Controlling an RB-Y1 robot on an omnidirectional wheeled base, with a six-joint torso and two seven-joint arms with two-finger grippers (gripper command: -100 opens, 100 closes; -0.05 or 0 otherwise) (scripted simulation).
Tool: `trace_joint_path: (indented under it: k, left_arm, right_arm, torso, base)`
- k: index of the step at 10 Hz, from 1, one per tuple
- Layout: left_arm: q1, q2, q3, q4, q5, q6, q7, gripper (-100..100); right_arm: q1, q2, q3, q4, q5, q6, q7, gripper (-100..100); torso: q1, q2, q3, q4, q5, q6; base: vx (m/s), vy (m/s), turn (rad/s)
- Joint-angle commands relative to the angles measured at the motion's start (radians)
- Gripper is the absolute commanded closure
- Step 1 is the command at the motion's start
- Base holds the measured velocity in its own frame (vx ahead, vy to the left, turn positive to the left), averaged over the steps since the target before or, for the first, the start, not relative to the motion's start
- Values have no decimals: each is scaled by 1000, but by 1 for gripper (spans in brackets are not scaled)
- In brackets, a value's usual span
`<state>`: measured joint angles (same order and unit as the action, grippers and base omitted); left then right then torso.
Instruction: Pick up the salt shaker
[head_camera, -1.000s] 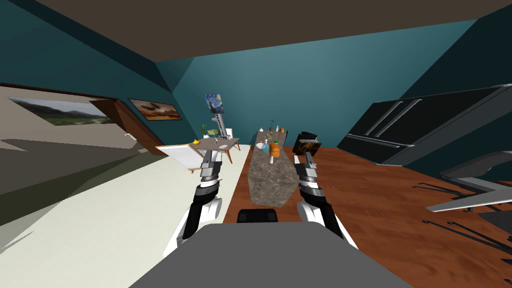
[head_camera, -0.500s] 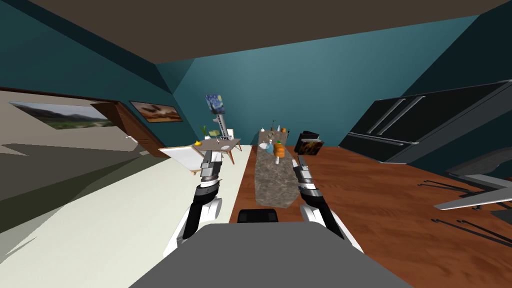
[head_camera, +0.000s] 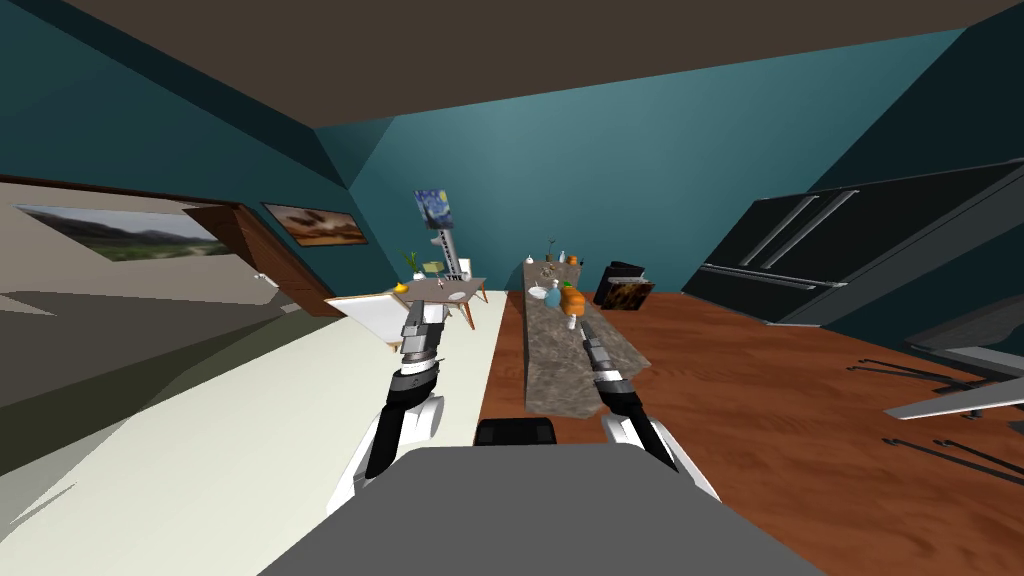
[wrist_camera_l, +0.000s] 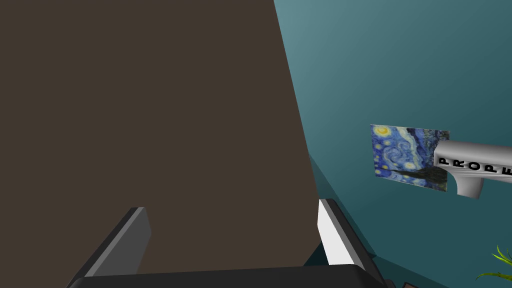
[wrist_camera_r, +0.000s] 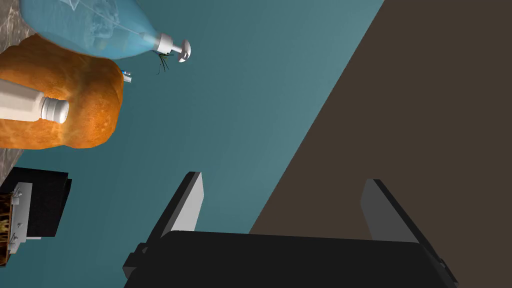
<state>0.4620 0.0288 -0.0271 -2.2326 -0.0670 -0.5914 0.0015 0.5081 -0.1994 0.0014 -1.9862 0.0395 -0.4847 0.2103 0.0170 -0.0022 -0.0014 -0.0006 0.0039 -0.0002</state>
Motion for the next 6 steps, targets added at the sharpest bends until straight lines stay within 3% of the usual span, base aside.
trace_joint_path:
  k: [1,3,4,6]
  left_arm:
    - [0,0,0,0,0,0,0,0]
    - [0,0,0,0,0,0,0,0]
    - [0,0,0,0,0,0,0,0]
    - [0,0,0,0,0,0,0,0]
  right_arm:
    - [10,-18,0,34,24,8,49,-100]
    - [4,-40,-8,89,53,14,103,-100]
    - [4,-40,-8,97,53,14,104,-100]
    - [-6,-61,-24,163,85,22,158,-100]
  torso:
    - [0,0,0,0,0,0]
    - [1,-1,0,0,0,0]
    - [2,-2,-1,0,0,0]
    - [-8,-1,-1,0,-2,0]
  base:
    - [39,262,-6]
    - [50,279,-12]
    - [47,175,-18]
    - [49,138,-3]
